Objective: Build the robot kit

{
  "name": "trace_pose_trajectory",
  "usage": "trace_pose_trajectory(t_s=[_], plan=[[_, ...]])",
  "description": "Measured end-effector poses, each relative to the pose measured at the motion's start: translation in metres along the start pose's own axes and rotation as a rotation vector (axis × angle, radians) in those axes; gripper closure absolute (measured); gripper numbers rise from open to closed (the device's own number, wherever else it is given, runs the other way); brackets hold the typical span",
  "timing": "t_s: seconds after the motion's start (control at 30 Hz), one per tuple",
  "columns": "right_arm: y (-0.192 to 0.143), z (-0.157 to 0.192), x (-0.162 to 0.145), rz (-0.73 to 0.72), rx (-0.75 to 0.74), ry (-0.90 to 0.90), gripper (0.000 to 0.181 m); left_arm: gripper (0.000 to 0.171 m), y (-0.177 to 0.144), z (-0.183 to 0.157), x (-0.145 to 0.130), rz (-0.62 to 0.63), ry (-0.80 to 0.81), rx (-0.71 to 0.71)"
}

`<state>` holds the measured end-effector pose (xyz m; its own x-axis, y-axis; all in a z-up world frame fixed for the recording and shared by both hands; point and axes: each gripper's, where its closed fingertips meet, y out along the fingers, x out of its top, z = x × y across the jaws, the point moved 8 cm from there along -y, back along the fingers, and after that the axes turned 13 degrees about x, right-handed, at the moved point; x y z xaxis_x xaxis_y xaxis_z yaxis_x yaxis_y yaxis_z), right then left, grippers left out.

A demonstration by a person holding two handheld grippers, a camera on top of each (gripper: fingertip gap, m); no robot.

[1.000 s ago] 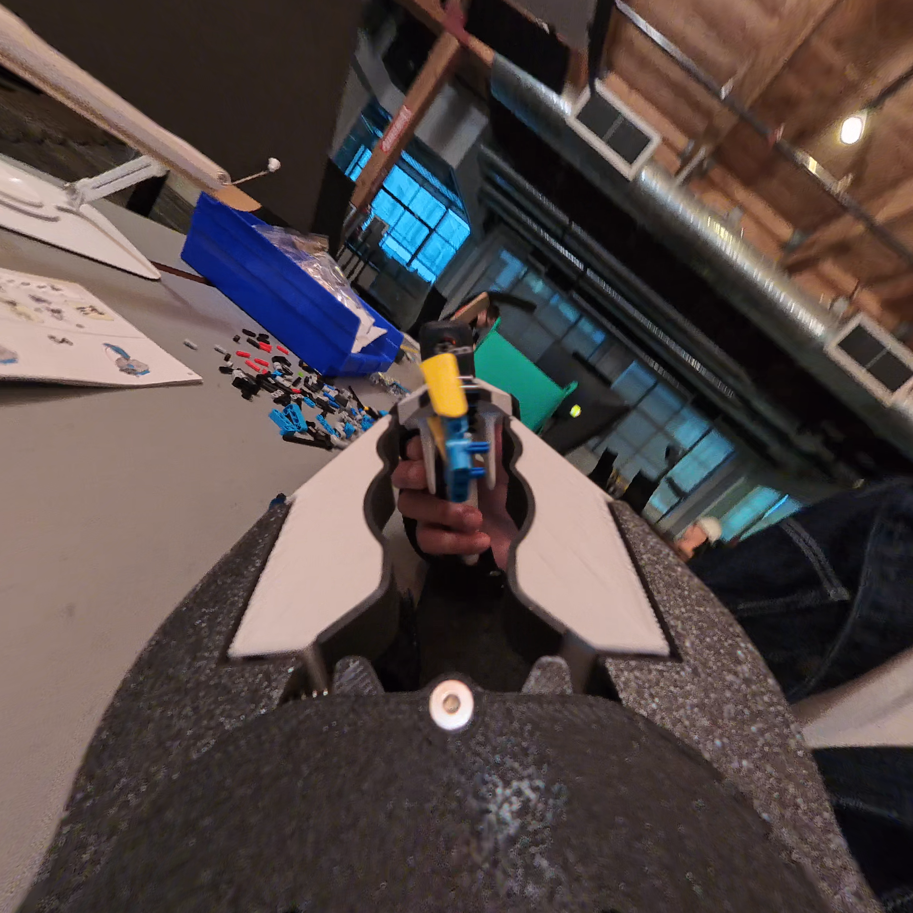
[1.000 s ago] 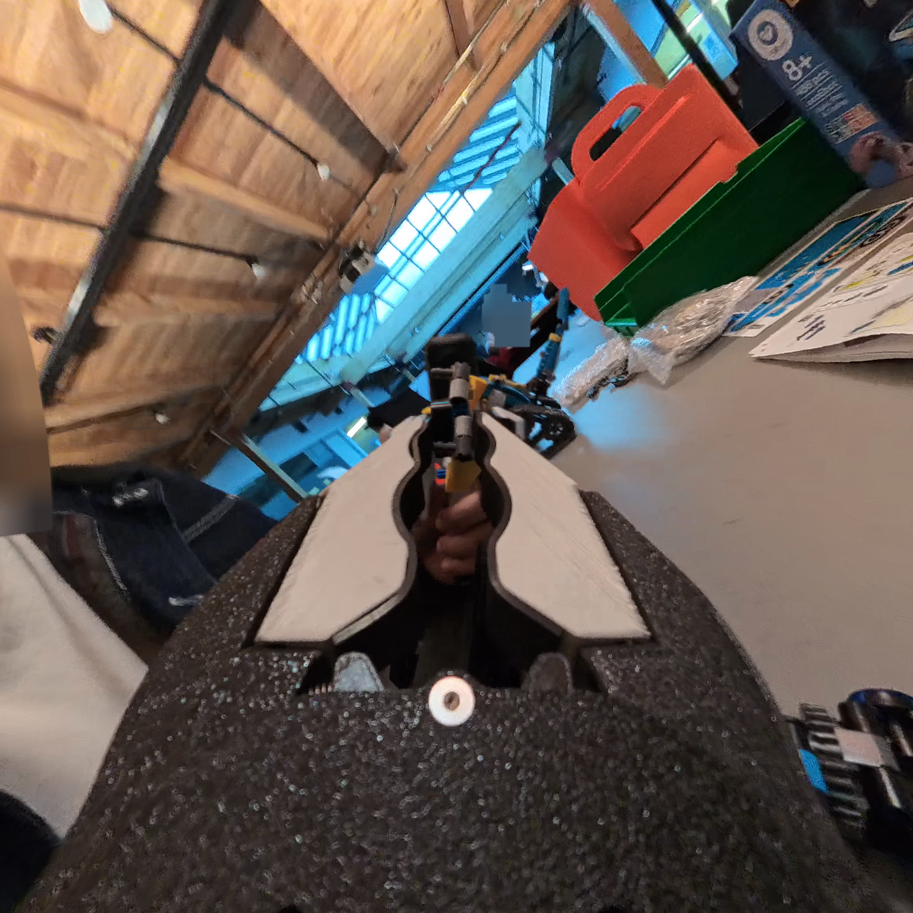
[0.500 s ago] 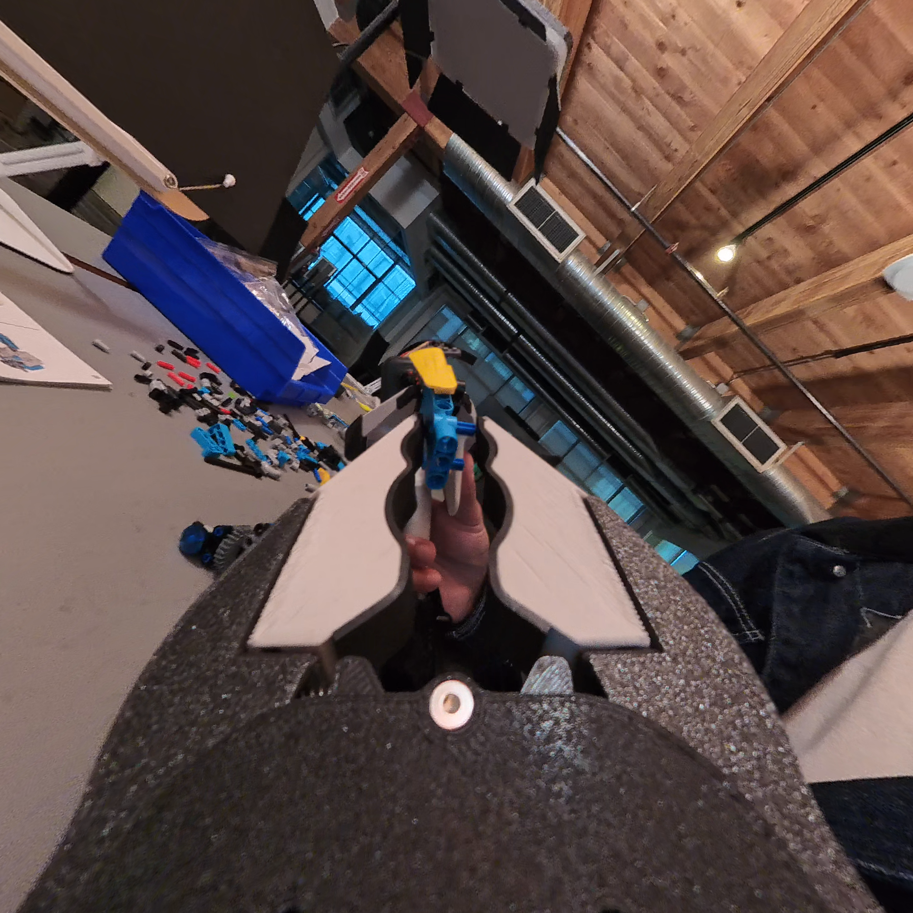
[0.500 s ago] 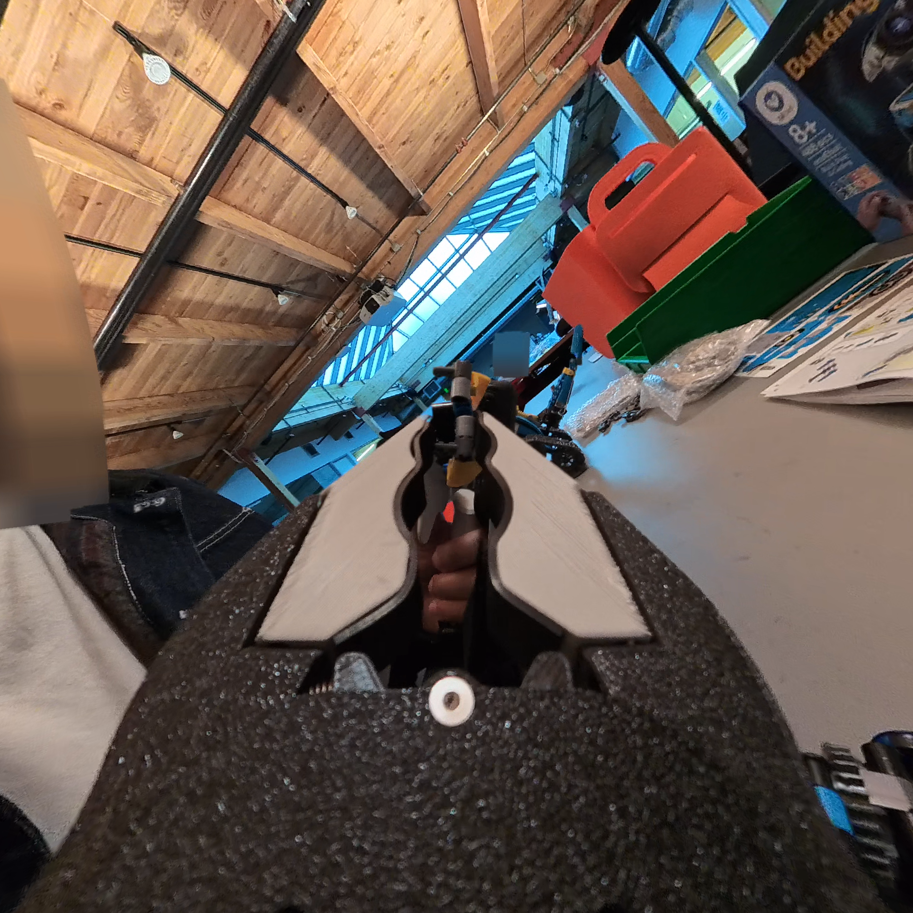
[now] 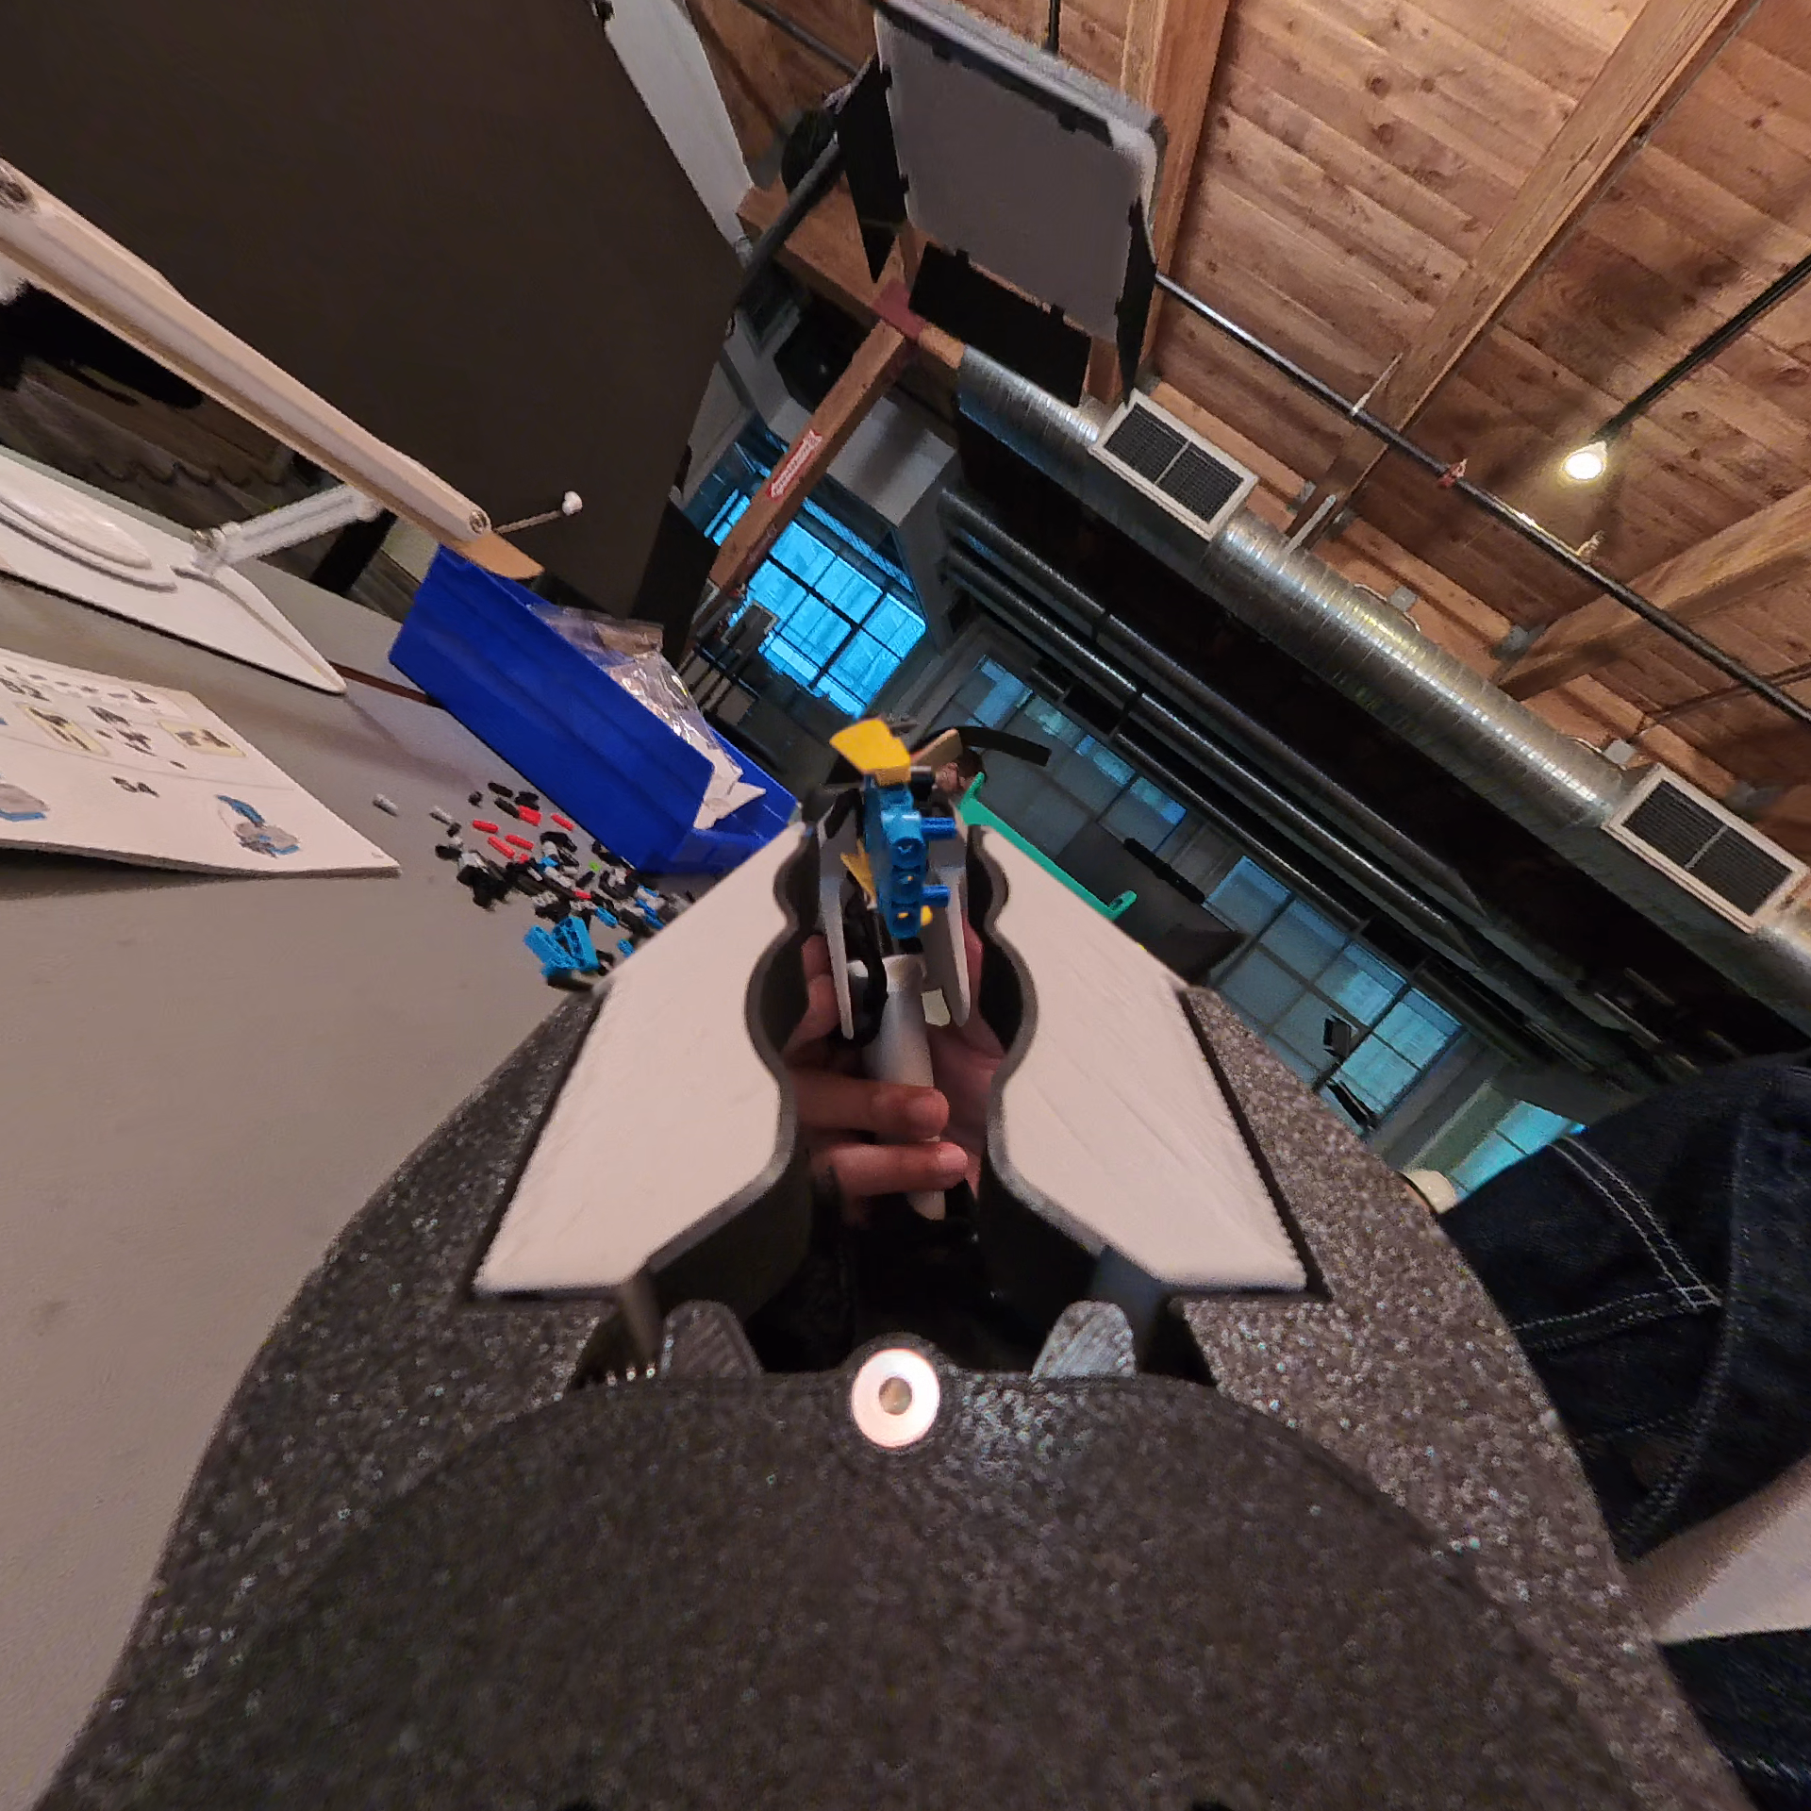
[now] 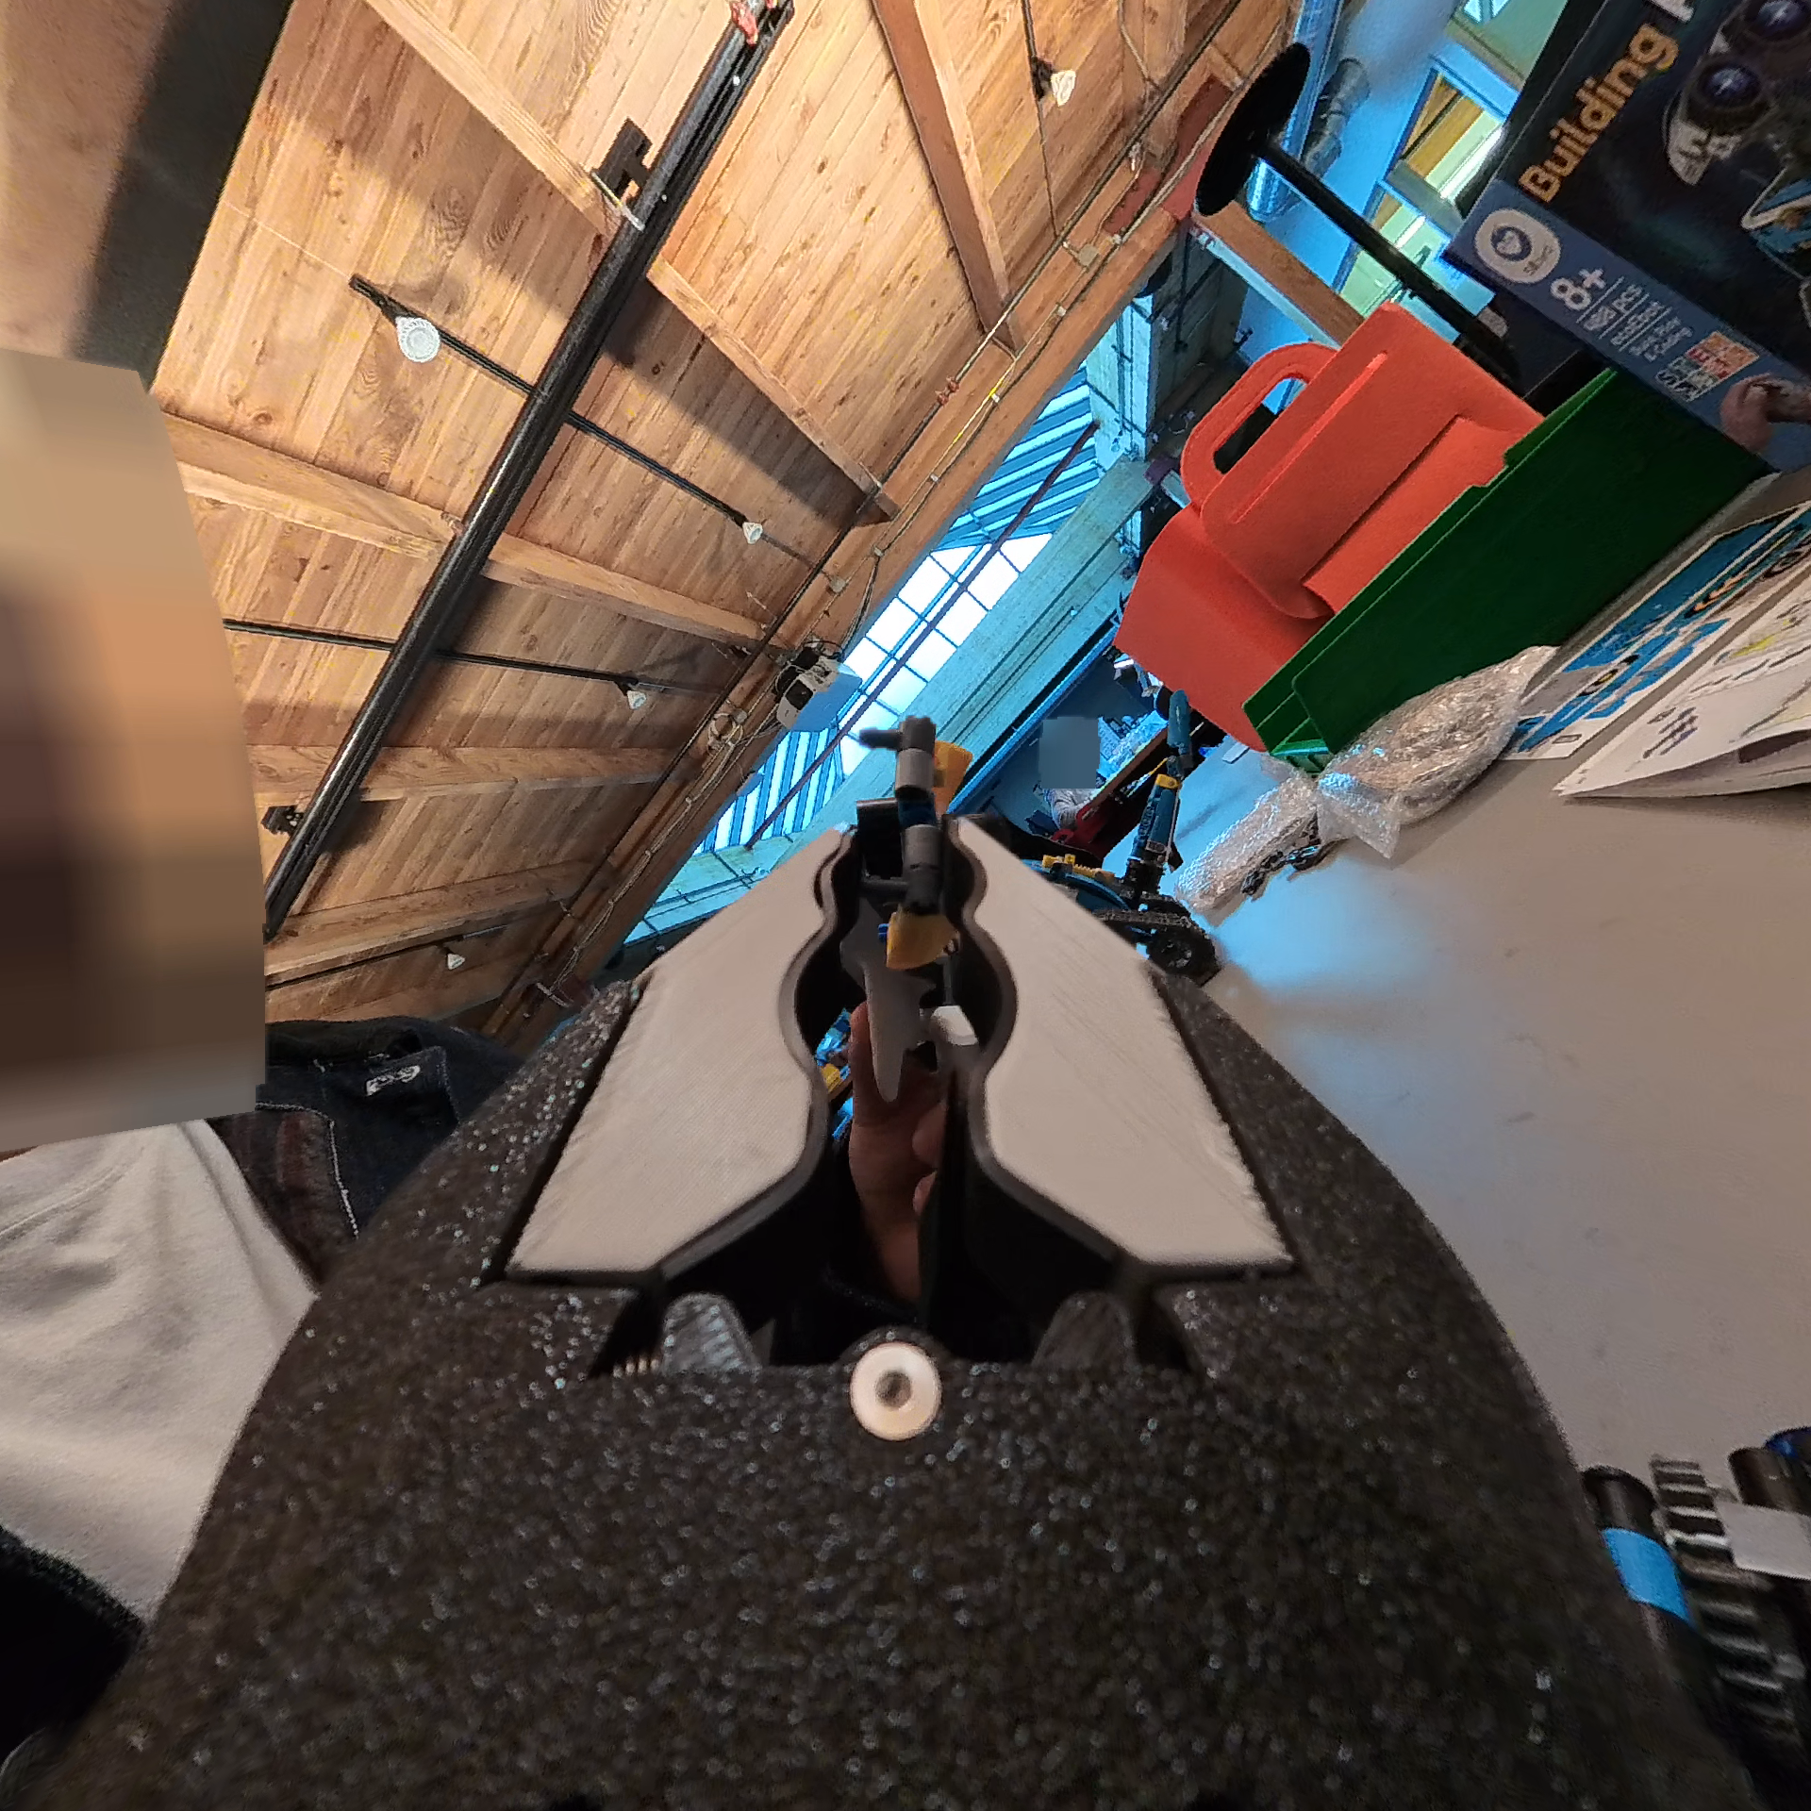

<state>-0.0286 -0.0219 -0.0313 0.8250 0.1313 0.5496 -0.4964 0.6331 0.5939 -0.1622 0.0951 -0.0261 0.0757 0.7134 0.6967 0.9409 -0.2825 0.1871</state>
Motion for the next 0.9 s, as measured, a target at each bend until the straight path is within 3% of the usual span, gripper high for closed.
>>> trace_pose_trajectory(t_s=[0.4, 0.67, 0.9], plan=[[0.007, -0.002, -0.007, 0.030, 0.016, 0.032, 0.166, 0.161, 0.006, -0.006, -0.008, 0.024, 0.052, 0.009], [0.010, -0.003, -0.013, 0.091, 0.019, 0.065, 0.165, 0.156, 0.003, -0.005, -0.007, -0.008, -0.045, -0.072], [0.007, -0.001, -0.009, 0.190, -0.149, -0.104, 0.166, 0.164, 0.002, 0.004, -0.009, 0.080, 0.066, 0.072]])
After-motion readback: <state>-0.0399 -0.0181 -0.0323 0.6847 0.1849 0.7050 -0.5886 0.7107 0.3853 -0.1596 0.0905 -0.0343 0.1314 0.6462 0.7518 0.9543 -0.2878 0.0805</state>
